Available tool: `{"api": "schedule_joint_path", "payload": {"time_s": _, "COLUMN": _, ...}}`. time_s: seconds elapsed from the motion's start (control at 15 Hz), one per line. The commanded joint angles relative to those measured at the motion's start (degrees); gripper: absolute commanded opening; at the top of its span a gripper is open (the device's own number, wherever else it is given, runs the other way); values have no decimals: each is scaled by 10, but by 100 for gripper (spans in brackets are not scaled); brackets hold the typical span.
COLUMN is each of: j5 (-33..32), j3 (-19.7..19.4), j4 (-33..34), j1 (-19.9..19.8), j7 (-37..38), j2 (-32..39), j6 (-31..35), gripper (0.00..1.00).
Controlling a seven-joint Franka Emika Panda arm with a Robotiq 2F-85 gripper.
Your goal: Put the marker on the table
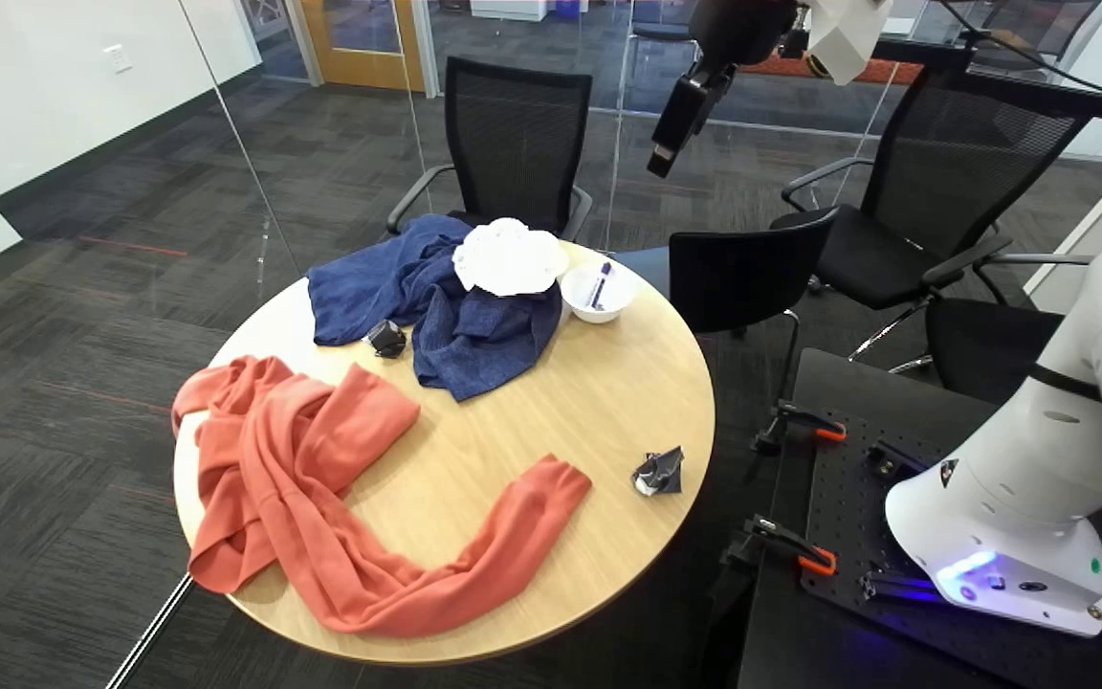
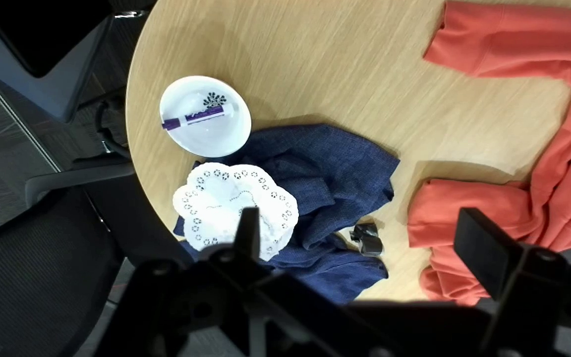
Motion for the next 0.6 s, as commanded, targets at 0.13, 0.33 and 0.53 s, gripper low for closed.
{"api": "schedule_joint_path", "payload": {"time_s": 0.13, "j5": -11, "j3": -13, "j4": 80, "j1": -60, "j7": 75, "j2": 88, "j6": 18, "gripper": 100}}
{"api": "schedule_joint_path", "payload": {"time_s": 0.33, "j5": -16, "j3": -17, "j4": 121, "j1": -88, "j7": 137, "j2": 153, "j6": 27, "gripper": 100}}
{"api": "schedule_joint_path", "payload": {"time_s": 0.53, "j5": -22, "j3": -21, "j4": 153, "j1": -101, "j7": 201, "j2": 219, "j6": 34, "gripper": 100}}
